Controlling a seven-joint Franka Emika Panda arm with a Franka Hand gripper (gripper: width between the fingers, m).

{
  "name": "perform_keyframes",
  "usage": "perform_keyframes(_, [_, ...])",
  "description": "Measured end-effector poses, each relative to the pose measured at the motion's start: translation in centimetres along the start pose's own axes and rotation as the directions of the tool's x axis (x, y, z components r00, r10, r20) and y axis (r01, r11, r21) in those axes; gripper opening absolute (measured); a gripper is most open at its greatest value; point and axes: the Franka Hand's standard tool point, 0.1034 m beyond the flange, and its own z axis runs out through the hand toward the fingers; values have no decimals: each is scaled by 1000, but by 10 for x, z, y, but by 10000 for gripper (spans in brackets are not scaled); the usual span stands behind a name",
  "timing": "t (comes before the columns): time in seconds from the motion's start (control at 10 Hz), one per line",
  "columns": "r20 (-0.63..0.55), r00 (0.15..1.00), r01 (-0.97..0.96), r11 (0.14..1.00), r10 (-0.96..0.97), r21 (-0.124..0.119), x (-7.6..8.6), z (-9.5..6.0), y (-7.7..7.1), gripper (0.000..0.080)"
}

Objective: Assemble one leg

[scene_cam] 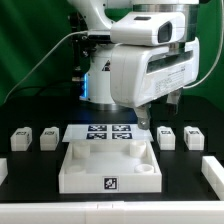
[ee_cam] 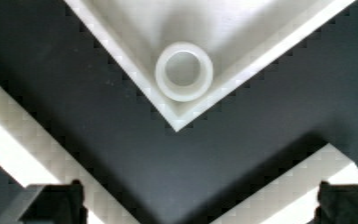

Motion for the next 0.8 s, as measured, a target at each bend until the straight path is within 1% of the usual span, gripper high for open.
perform_keyframes(0.2, [0, 1000, 6, 1000, -6, 0, 0, 0, 0, 650])
perform_keyframes(0.3, [0, 999, 36, 999, -36, 1, -3, 2, -2, 650])
perform_keyframes(0.4, [7, 998, 64, 998, -64, 9, -16, 9, -10, 650])
perform_keyframes(0.5, [13, 983, 180, 983, -181, 16, -35, 15, -23, 649])
perform_keyframes(0.6, [8, 944, 331, 944, -331, 8, -59, 17, -31, 650])
perform_keyframes(0.7, [2, 899, 437, 899, -437, -10, -78, 18, -31, 650])
perform_keyframes(0.8, [-1, 817, 577, 816, -577, -45, -89, 18, -26, 650])
